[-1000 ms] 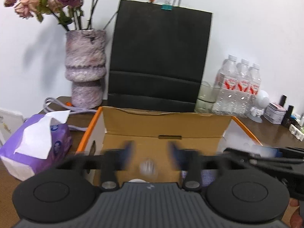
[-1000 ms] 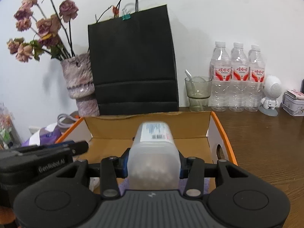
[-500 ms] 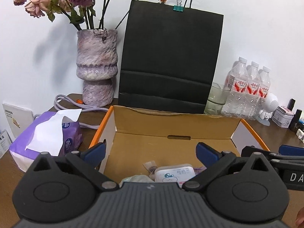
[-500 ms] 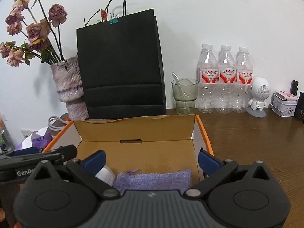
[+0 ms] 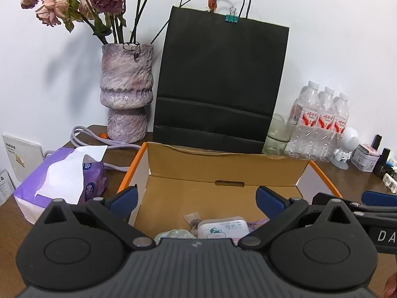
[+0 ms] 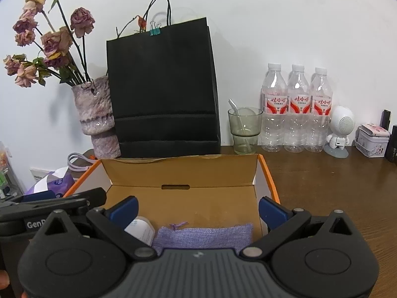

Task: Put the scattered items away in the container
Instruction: 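Carry the packet and pill bottle into the box and open both tools, then grasp the plush toy with the left tool while the right tool grasps the black cable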

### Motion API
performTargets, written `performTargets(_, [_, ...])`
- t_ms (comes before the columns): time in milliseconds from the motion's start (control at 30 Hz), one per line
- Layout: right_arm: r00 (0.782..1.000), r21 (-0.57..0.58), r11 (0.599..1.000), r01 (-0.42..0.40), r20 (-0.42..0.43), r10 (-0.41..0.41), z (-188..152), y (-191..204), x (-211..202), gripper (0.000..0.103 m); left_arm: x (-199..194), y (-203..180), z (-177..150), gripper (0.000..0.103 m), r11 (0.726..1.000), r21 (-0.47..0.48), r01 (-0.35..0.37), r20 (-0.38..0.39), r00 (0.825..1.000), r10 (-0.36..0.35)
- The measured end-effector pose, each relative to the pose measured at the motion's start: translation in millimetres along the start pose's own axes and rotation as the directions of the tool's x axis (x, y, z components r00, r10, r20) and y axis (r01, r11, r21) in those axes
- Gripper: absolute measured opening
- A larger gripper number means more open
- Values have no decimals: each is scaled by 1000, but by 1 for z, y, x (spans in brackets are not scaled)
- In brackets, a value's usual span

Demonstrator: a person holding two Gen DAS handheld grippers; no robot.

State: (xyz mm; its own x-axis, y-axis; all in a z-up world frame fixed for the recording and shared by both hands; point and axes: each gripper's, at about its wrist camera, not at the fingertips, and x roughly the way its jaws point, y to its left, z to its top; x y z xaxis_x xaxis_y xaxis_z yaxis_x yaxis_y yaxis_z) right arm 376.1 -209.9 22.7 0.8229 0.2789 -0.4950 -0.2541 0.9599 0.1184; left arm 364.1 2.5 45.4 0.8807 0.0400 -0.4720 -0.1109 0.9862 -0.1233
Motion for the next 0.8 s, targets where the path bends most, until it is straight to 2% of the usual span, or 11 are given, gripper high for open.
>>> performTargets(267, [1000,-12,1000,-16,24,16,-5,0,-28,103,-26,-3,-4,103,999,16,41,1,999,-41])
performTargets(600, [998,-30,999,-12,56,14,-18,1,-77,103,-74,-4,-12,103,997,53,51,18,998,-52])
performTargets(800, [998,-46,999,10,61,-7,-37,-13,-110,103,-103,4,-24,103,996,65,57,15,998,-58])
